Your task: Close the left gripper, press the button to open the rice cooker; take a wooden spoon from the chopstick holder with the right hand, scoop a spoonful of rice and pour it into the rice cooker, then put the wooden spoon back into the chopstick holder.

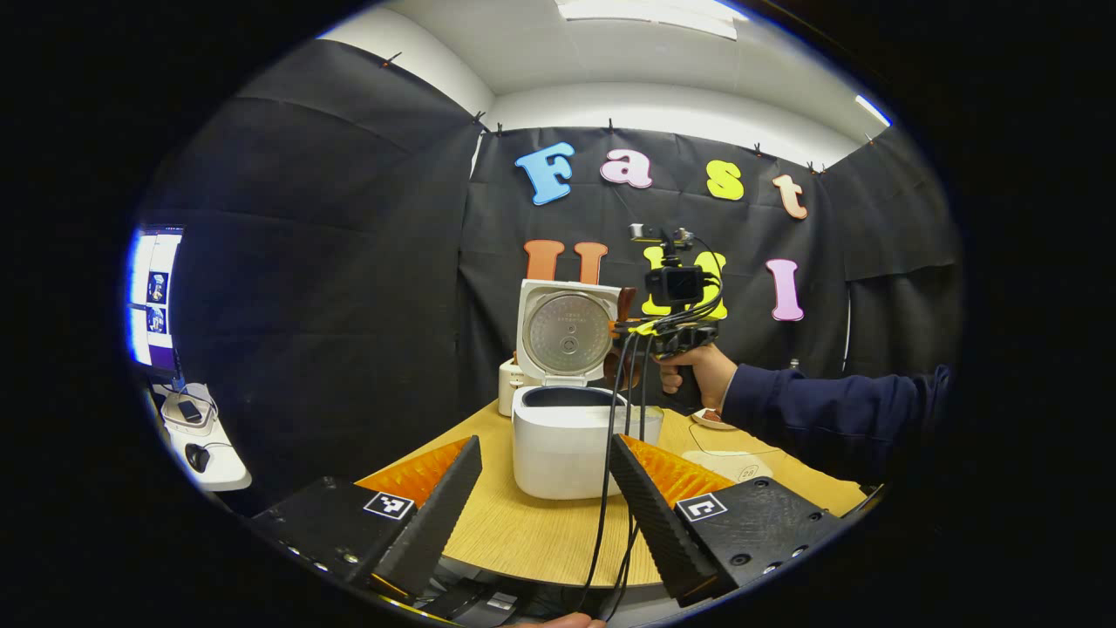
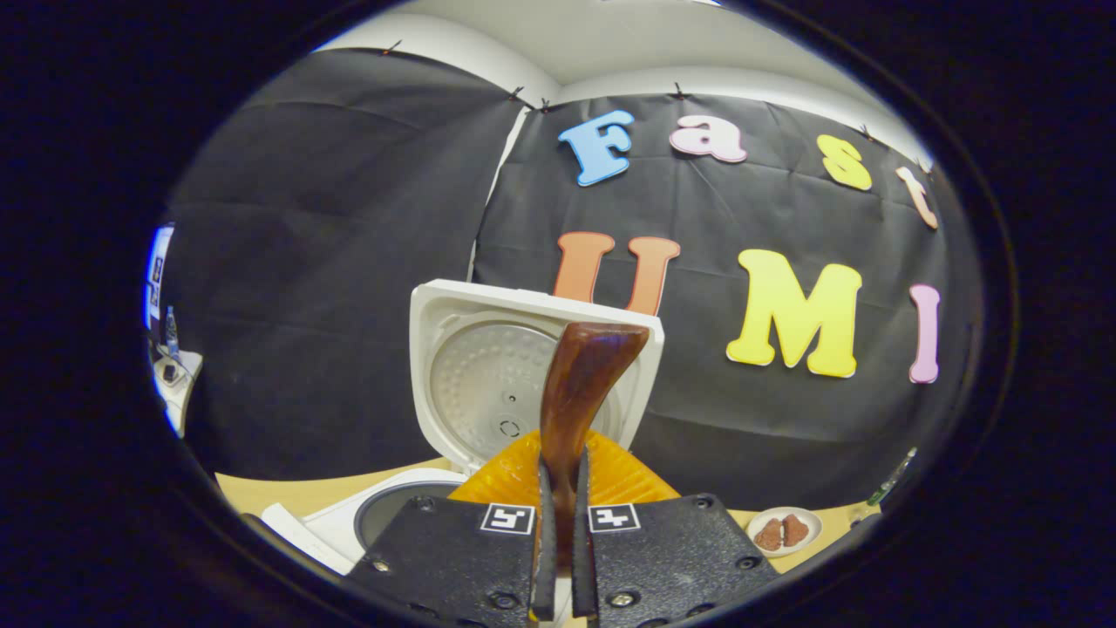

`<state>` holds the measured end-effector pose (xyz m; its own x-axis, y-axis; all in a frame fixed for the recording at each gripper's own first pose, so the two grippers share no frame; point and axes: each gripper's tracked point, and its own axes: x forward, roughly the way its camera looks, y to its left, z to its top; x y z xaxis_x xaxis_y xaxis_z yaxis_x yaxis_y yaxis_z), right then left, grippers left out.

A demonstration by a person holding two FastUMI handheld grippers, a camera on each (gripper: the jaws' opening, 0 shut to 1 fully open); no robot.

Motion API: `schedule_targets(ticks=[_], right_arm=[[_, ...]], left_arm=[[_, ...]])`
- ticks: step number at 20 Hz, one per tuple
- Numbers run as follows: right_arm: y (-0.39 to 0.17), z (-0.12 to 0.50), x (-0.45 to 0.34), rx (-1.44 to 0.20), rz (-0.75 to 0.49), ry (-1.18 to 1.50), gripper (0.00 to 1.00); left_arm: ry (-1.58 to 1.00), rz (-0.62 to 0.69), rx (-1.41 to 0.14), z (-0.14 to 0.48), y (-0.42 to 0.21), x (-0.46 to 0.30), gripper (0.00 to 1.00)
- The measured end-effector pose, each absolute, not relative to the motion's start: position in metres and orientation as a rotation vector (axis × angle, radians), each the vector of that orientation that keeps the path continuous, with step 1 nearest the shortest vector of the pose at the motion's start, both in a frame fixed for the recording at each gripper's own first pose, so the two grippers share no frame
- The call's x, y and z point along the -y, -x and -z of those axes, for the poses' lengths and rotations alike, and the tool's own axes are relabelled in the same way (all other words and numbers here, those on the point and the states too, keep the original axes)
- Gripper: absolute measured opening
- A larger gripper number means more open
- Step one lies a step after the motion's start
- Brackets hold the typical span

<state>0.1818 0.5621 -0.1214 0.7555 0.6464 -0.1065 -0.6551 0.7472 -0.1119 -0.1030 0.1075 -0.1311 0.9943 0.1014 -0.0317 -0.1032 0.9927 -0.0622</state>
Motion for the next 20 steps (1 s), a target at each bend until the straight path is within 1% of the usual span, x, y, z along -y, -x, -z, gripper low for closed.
schedule_targets(ticks=[2, 5, 9, 11, 12, 13, 14, 17, 20], right_arm=[[-0.182, 0.105, -0.534, -0.054, -0.697, 0.091, 0.09], [-0.178, 0.087, -0.484, -0.034, -0.655, 0.026, 0.09], [-0.175, 0.077, -0.409, -0.081, -0.616, -0.08, 0.09], [-0.18, 0.082, -0.37, -0.121, -0.573, -0.122, 0.09], [-0.185, 0.085, -0.348, -0.134, -0.546, -0.136, 0.07], [-0.189, 0.089, -0.323, -0.147, -0.512, -0.146, 0.1], [-0.193, 0.092, -0.298, -0.156, -0.474, -0.157, 0.1], [-0.204, 0.095, -0.233, -0.155, -0.41, -0.155, 0.09], [-0.22, 0.091, -0.164, -0.138, -0.326, -0.148, 0.1]], left_arm=[[0.061, -0.112, -0.028, 0.126, 0.099, -0.103, 0.94], [0.078, -0.088, -0.038, 0.118, 0.086, -0.086, 0.93], [0.065, -0.114, -0.045, 0.102, 0.061, -0.086, 0.94], [0.078, -0.122, -0.036, 0.095, 0.052, -0.082, 0.94], [0.083, -0.123, -0.03, 0.091, 0.048, -0.08, 0.94], [0.084, -0.121, -0.025, 0.087, 0.043, -0.076, 0.94], [0.079, -0.122, -0.019, 0.086, 0.039, -0.076, 0.94], [0.039, -0.126, -0.006, 0.08, 0.03, -0.068, 0.94], [0.021, -0.127, 0.007, 0.076, 0.021, -0.06, 0.94]])
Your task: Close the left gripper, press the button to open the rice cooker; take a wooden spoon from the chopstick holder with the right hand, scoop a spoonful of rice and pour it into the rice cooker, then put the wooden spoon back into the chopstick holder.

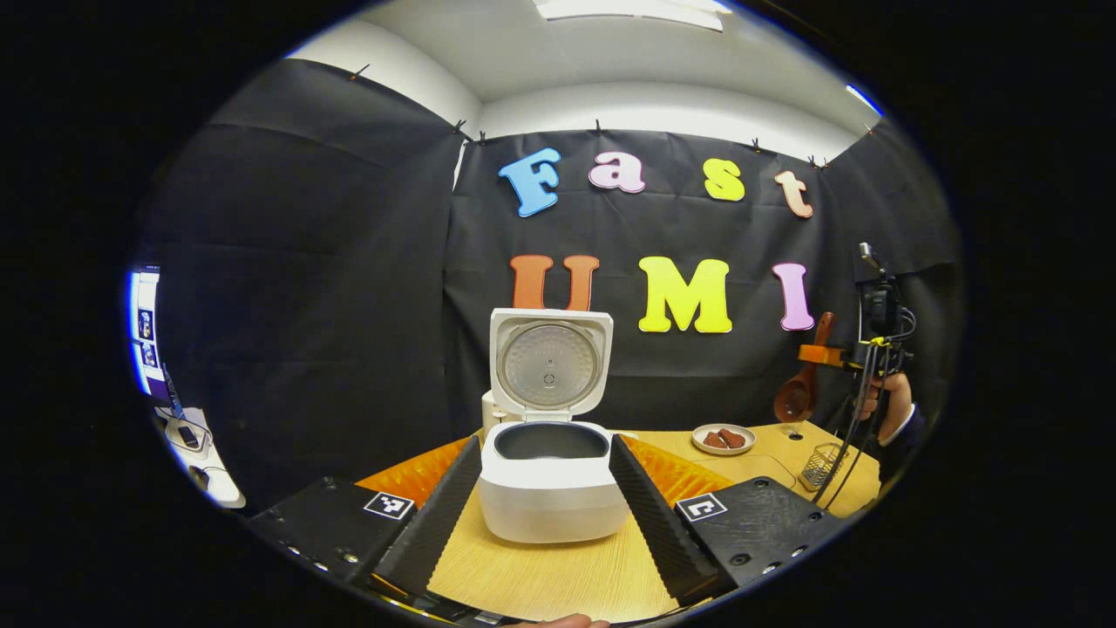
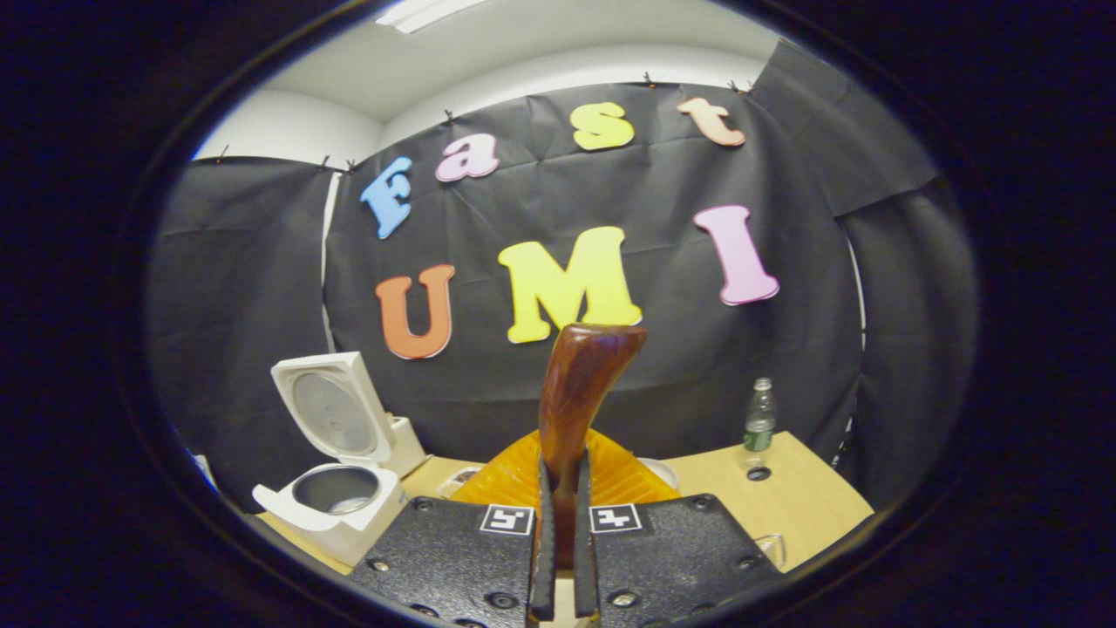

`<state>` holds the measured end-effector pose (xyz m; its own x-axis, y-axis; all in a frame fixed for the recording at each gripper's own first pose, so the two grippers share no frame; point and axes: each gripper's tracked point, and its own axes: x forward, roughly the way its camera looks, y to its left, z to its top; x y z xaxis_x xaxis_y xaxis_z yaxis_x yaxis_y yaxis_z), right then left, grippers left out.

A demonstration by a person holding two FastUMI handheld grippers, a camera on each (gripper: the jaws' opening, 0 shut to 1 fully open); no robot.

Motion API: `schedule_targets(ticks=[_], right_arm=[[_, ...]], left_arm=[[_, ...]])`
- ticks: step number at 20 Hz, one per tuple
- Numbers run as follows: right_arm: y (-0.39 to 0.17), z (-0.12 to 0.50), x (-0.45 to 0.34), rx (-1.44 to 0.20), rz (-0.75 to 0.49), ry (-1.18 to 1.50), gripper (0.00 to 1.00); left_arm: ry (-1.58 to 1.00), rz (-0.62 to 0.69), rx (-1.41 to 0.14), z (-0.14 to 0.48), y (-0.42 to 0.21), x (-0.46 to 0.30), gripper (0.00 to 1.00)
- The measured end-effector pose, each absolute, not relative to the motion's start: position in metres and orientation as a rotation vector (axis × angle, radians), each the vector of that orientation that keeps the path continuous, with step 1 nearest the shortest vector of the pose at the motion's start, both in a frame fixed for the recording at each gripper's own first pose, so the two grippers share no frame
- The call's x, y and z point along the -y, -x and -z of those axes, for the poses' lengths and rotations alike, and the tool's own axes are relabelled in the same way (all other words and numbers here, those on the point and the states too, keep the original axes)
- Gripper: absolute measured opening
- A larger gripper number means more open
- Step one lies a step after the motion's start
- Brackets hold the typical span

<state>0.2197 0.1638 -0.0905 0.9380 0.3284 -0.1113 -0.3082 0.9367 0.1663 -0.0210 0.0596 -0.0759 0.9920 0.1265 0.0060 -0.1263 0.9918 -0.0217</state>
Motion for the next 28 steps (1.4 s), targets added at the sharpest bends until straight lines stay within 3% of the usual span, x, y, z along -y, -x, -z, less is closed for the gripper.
schedule_targets(ticks=[8, 17, 18, 21, 22, 28], right_arm=[[-0.229, 0.124, -0.046, -0.153, -0.155, -0.044, 0.11], [-0.24, 0.205, -0.008, -0.259, -0.122, -0.079, 0.15], [-0.241, 0.211, 0.002, -0.272, -0.094, -0.08, 0.2], [-0.229, 0.211, 0.027, -0.25, -0.04, -0.063, 0.76], [-0.226, 0.209, 0.032, -0.241, -0.022, -0.058, 0.86], [-0.178, 0.172, 0.048, -0.156, 0.002, -0.085, 0.99]], left_arm=[[-0.043, -0.116, 0.056, 0.063, -0.008, -0.028, 0.93], [0.02, -0.057, 0.0, 0.051, -0.062, 0.002, 0.94], [0.019, -0.056, -0.014, 0.049, -0.073, 0.002, 0.93], [-0.008, -0.06, -0.025, 0.031, -0.105, -0.004, 0.93], [-0.019, -0.062, -0.022, 0.023, -0.116, -0.009, 0.93], [-0.032, -0.075, -0.027, -0.006, -0.167, -0.028, 0.94]])
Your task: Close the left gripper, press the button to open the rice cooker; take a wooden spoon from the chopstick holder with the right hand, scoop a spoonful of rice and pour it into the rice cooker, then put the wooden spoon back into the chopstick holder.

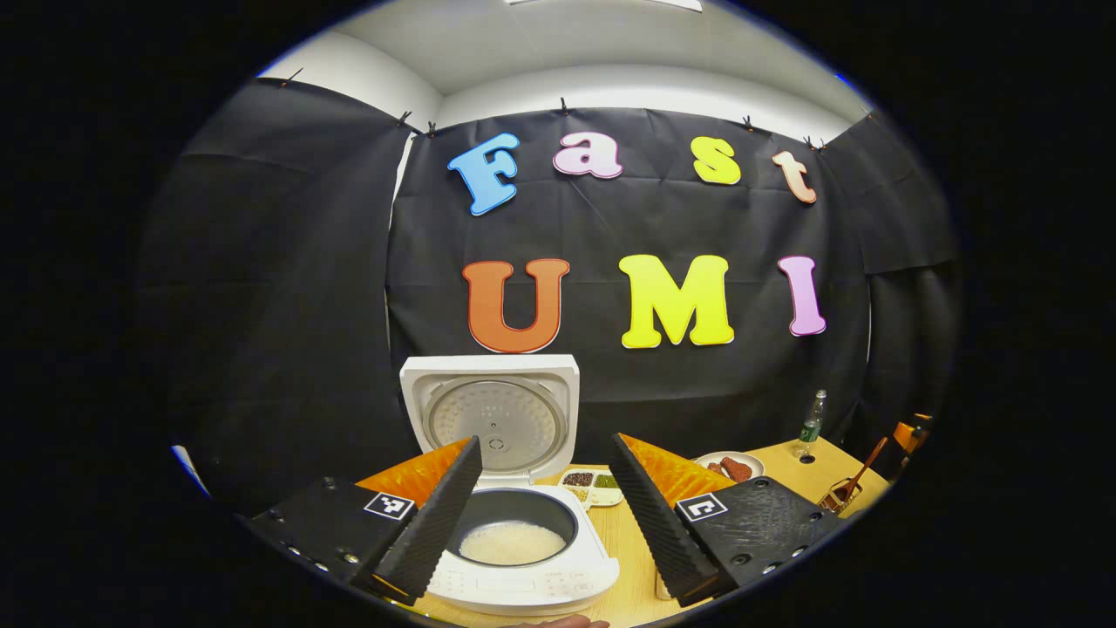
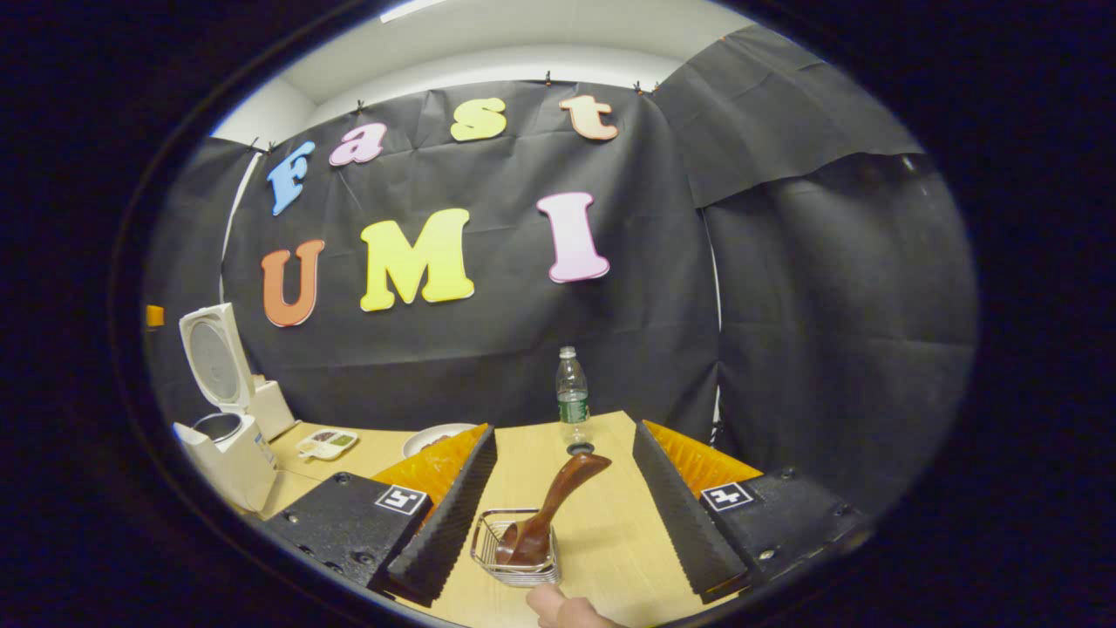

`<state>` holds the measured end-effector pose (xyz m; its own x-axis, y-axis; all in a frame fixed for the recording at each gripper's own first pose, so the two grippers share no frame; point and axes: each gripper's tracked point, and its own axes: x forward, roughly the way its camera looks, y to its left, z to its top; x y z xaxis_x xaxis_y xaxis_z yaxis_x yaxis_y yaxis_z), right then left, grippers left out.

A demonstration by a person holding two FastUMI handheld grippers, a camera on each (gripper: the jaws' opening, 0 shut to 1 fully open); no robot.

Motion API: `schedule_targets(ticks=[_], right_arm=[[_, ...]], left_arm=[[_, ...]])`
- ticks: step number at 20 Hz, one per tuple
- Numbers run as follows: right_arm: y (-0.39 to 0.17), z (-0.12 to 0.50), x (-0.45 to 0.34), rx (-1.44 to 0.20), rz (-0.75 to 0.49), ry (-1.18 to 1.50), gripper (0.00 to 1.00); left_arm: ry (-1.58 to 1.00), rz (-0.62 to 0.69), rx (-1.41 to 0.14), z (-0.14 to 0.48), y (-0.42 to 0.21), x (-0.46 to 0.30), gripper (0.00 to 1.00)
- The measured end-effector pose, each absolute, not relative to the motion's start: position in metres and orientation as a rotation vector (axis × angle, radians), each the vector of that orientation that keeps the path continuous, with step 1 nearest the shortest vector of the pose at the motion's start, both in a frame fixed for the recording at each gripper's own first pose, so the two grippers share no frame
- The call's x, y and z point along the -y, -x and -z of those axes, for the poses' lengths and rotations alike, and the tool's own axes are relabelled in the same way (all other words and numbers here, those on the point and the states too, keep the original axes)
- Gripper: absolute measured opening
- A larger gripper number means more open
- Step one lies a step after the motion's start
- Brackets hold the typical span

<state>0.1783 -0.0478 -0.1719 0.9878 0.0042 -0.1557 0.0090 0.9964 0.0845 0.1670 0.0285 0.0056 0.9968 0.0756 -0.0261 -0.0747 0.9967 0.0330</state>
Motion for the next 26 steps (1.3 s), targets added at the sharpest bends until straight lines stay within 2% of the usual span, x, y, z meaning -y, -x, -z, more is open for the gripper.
schedule_targets(ticks=[4, 6, 8, 15, 18, 19, 20, 22, 23, 25, 26], right_arm=[[-0.146, 0.145, 0.044, -0.099, -0.018, -0.065, 0.99], [-0.132, 0.135, 0.038, -0.079, -0.033, -0.046, 0.94], [-0.121, 0.125, 0.036, -0.059, -0.026, -0.039, 0.99], [-0.097, 0.12, 0.012, -0.04, -0.077, -0.033, 0.99], [-0.091, 0.125, 0.009, -0.055, -0.083, -0.086, 0.99], [-0.088, 0.127, 0.005, -0.056, -0.093, -0.102, 0.95], [-0.087, 0.128, 0.005, -0.058, -0.095, -0.108, 0.99], [-0.084, 0.13, 0.008, -0.057, -0.083, -0.097, 0.98], [-0.081, 0.13, 0.007, -0.056, -0.075, -0.087, 0.94], [-0.074, 0.127, 0.006, -0.047, -0.067, -0.059, 0.99], [-0.07, 0.126, 0.006, -0.043, -0.066, -0.044, 0.94]], left_arm=[[-0.022, -0.097, -0.003, -0.034, -0.19, -0.043, 0.93], [-0.01, -0.101, -0.003, -0.044, -0.203, -0.049, 0.93], [-0.03, -0.122, 0.009, -0.056, -0.218, -0.06, 0.94], [-0.016, -0.098, 0.044, -0.093, -0.289, -0.079, 0.94], [0.031, -0.116, 0.016, -0.086, -0.325, -0.101, 0.93], [0.051, -0.12, 0.003, -0.078, -0.335, -0.107, 0.93], [0.061, -0.13, -0.008, -0.071, -0.345, -0.114, 0.93], [0.057, -0.169, -0.033, -0.056, -0.363, -0.131, 0.94], [0.064, -0.181, -0.042, -0.053, -0.371, -0.137, 0.94], [0.091, -0.186, -0.059, -0.047, -0.386, -0.143, 0.94], [0.092, -0.203, -0.071, -0.042, -0.393, -0.148, 0.93]])
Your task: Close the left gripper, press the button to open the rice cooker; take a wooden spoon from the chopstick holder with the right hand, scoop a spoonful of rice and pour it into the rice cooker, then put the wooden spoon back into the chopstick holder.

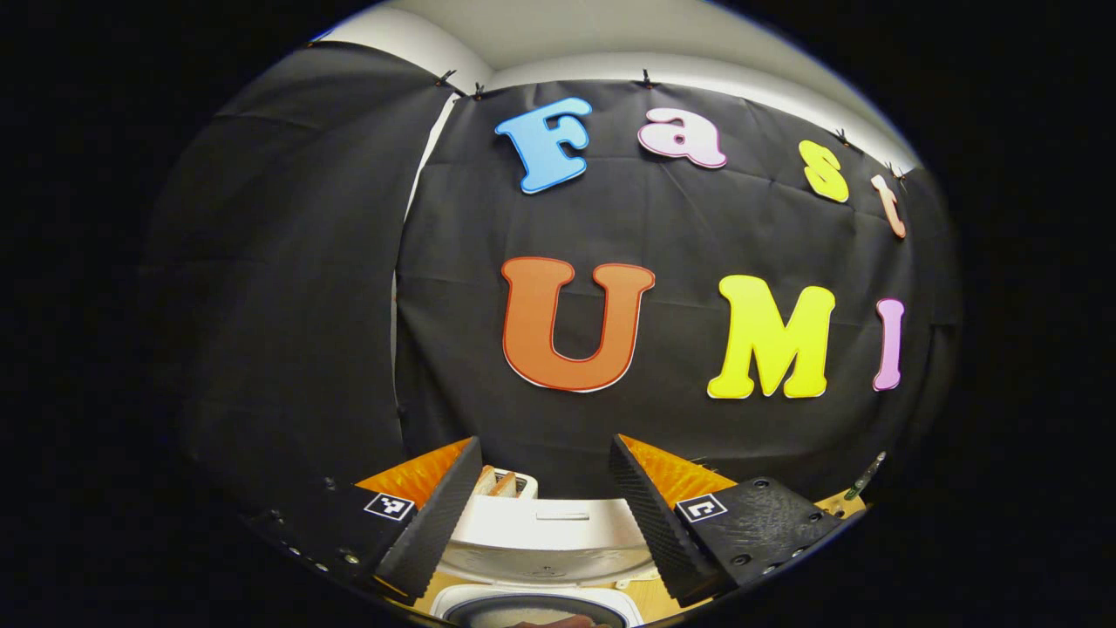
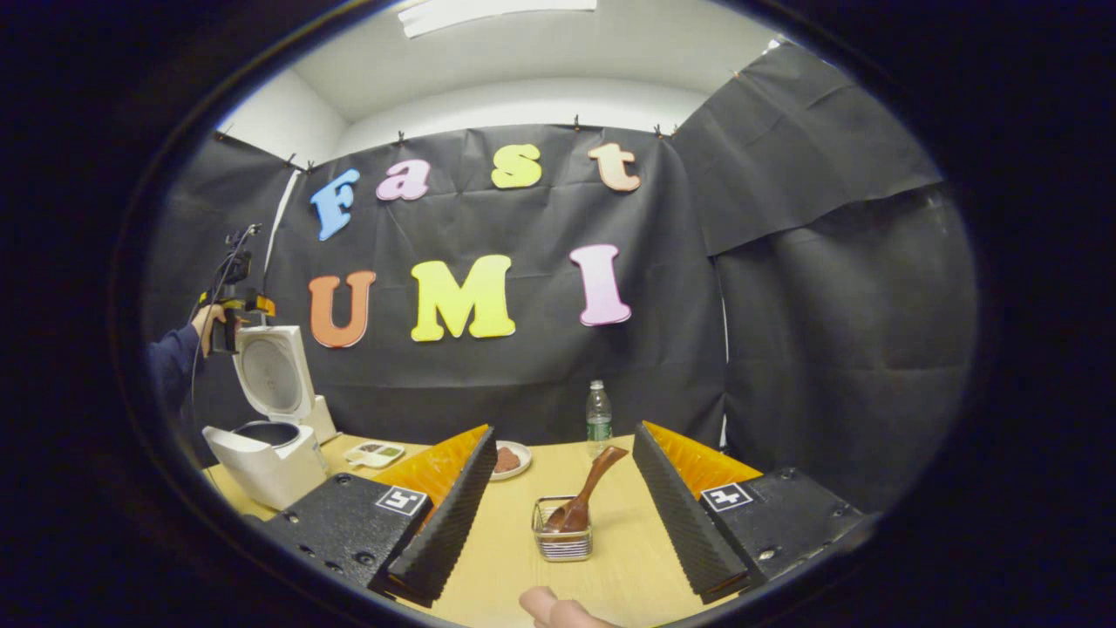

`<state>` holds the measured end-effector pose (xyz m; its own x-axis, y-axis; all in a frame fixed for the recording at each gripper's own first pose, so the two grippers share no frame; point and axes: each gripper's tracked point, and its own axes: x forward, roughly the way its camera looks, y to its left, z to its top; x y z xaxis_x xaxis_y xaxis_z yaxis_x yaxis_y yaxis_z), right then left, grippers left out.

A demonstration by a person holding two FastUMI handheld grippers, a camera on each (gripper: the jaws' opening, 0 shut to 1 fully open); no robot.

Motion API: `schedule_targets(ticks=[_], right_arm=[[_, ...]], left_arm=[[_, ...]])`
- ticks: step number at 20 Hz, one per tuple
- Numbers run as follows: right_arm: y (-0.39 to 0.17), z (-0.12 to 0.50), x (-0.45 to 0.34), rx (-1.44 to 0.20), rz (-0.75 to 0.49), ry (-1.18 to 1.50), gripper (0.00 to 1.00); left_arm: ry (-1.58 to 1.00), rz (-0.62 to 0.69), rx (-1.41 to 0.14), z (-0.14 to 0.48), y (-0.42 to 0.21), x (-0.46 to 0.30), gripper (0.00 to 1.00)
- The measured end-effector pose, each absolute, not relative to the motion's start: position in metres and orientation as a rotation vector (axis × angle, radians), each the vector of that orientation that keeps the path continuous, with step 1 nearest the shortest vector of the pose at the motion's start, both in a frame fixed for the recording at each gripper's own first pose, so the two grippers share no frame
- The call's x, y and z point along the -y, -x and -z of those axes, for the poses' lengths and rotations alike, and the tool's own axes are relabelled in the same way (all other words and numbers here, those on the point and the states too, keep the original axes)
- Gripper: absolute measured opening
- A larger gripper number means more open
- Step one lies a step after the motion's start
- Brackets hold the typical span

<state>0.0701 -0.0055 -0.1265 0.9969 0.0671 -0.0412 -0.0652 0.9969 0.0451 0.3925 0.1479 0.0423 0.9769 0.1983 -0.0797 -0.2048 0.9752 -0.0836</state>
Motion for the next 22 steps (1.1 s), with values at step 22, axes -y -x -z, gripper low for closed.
schedule_targets(ticks=[22], right_arm=[[-0.008, 0.138, -0.018, -0.058, -0.182, -0.039, 0.98]], left_arm=[[0.014, -0.239, -0.268, 0.022, -0.298, -0.137, 0.96]])
